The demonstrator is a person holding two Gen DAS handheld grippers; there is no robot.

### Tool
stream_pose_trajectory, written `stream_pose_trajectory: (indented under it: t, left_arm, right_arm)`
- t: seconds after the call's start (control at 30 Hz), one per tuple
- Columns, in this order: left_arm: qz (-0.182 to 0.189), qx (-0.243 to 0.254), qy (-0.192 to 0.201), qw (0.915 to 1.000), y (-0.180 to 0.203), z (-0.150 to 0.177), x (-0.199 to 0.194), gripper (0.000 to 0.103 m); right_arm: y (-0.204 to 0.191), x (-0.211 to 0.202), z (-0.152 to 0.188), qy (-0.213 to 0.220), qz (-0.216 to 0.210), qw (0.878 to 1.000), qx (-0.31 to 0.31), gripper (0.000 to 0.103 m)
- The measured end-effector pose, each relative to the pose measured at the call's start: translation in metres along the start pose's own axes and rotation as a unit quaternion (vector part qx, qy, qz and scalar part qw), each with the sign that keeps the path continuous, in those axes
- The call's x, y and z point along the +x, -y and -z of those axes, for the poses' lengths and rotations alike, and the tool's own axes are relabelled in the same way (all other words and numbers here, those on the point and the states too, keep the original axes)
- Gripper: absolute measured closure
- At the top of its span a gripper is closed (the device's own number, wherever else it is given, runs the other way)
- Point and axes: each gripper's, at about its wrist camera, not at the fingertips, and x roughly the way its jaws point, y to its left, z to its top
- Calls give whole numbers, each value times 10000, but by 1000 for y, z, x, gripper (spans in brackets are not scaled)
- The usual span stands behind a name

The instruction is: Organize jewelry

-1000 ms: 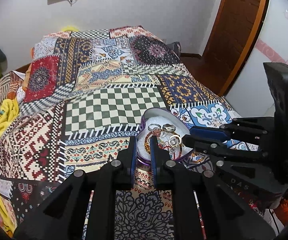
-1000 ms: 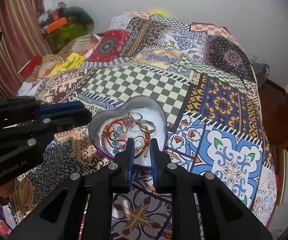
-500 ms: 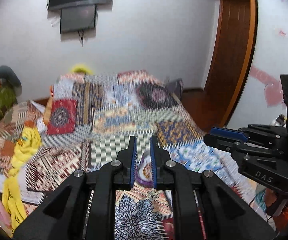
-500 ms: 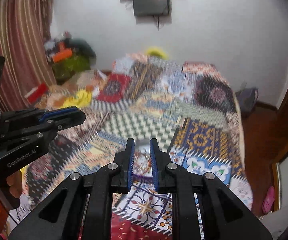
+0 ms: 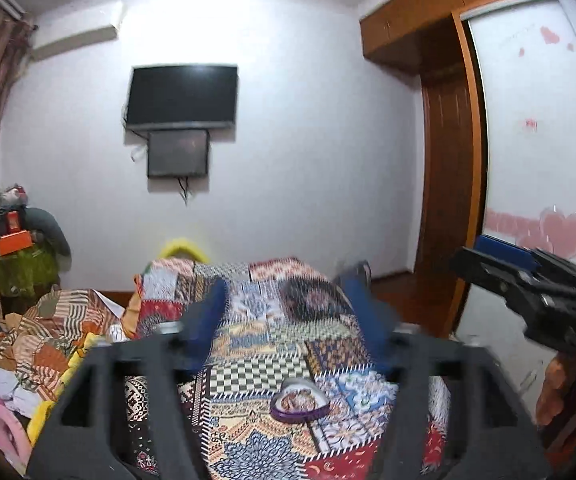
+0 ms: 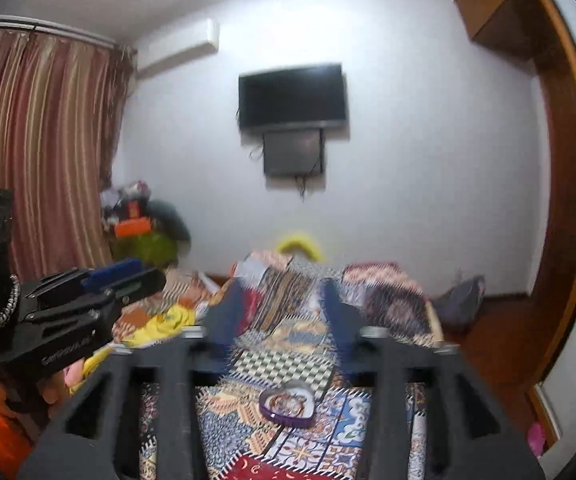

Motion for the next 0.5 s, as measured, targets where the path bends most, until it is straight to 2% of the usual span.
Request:
stream_pose_trajectory:
  t: [0.03, 0.1, 0.17, 0.23, 0.3, 0.5]
  left_arm:
    - [-26, -40, 103, 9999, 0, 0, -7, 21]
    - [-137, -61, 223, 9996, -1, 0, -17, 15]
    - [-300, -42, 334, 9990, 0, 0, -25, 12]
    - [-368, -15, 357, 9987, 2, 1, -27, 8]
    - [-375, -17, 355, 9987, 2, 2, -29, 8]
    - [-382, -83, 316, 9987, 5, 7, -35, 7]
  right_arm:
    - [-4, -9, 1, 181, 121, 9998, -43, 38]
    - [-10, -17, 2, 354, 316, 9988, -131, 33]
    - [-15, -24, 3, 476, 534, 9973, -168, 23]
    - [-18, -27, 5, 583, 687, 9959, -119, 4]
    - [-18, -27, 7, 657, 812, 9945, -110, 0]
    - [-18, -29, 7, 592, 829, 9947, -125, 0]
